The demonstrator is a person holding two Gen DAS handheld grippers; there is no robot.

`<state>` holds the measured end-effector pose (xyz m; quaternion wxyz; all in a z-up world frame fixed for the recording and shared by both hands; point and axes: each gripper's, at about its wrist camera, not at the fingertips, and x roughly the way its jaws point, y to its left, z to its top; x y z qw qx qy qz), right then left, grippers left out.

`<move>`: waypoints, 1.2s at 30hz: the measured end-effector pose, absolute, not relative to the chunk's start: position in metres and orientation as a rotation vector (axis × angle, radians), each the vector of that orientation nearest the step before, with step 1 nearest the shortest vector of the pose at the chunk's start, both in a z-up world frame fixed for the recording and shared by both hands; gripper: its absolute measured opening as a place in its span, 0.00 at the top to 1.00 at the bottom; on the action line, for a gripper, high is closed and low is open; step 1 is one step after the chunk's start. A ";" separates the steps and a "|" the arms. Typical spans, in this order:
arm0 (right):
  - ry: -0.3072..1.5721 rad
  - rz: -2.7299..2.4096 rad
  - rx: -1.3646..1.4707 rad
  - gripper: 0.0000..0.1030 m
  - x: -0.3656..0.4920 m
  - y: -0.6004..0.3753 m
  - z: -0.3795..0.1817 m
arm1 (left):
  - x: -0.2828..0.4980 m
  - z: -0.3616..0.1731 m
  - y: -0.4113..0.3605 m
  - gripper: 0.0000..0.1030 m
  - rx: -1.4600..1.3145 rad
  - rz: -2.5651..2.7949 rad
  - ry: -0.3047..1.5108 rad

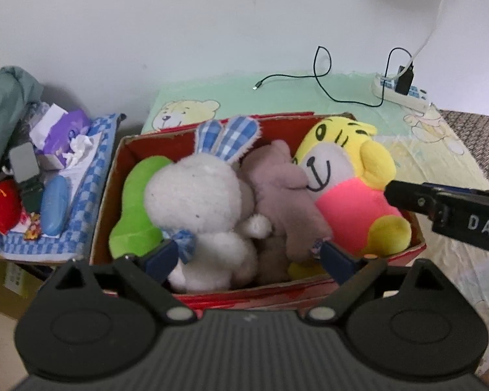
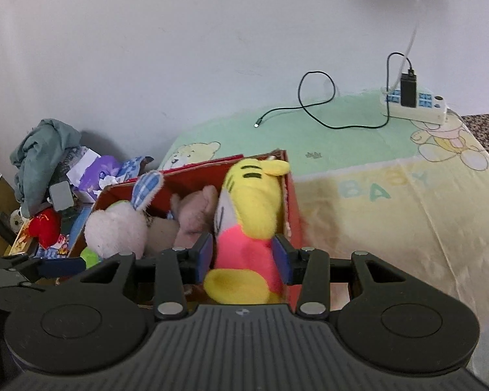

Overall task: Organize objects
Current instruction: 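Withdraw the right gripper upward from the red box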

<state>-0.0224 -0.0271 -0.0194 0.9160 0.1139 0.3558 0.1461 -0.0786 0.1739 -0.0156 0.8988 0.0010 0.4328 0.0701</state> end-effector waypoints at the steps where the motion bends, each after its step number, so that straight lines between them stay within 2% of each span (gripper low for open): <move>1: 0.733 0.298 0.230 0.57 -0.023 -0.028 -0.019 | -0.079 -0.016 0.172 0.08 0.006 0.154 0.898; 8: 0.735 0.286 0.207 0.56 -0.030 -0.038 -0.015 | -0.080 -0.015 0.162 0.08 -0.015 0.179 0.897; 13: 0.741 0.283 0.194 0.54 -0.033 -0.043 -0.015 | -0.080 -0.016 0.155 0.02 -0.027 0.193 0.893; 15: 0.747 0.276 0.185 0.50 -0.033 -0.046 -0.014 | -0.081 -0.015 0.152 0.02 -0.032 0.189 0.887; 26: 0.776 0.146 0.179 0.46 -0.038 -0.075 -0.014 | -0.075 -0.009 0.121 0.02 0.001 0.158 0.881; 36: 0.779 -0.013 0.156 0.35 -0.049 -0.111 -0.013 | -0.063 -0.009 0.072 0.02 0.059 0.071 0.886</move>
